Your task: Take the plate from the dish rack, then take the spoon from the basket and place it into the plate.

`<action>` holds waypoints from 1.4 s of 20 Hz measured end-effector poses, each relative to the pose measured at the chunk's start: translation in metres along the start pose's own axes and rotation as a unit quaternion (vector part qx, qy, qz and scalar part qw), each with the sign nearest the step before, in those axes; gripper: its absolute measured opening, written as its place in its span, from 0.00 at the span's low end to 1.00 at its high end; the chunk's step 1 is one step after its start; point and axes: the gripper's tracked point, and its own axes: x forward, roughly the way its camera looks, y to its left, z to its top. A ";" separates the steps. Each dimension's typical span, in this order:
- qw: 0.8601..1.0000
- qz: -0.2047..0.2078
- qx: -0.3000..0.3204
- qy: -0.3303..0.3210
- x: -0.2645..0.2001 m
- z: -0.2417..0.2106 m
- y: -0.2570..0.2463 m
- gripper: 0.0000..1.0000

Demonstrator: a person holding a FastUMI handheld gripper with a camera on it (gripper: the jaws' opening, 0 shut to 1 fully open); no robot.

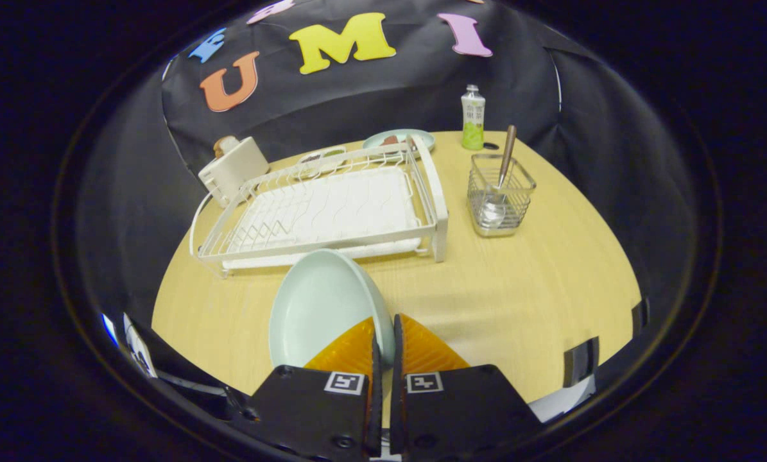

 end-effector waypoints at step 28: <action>0.951 -0.069 -0.064 -0.295 0.013 0.104 -0.139 1.00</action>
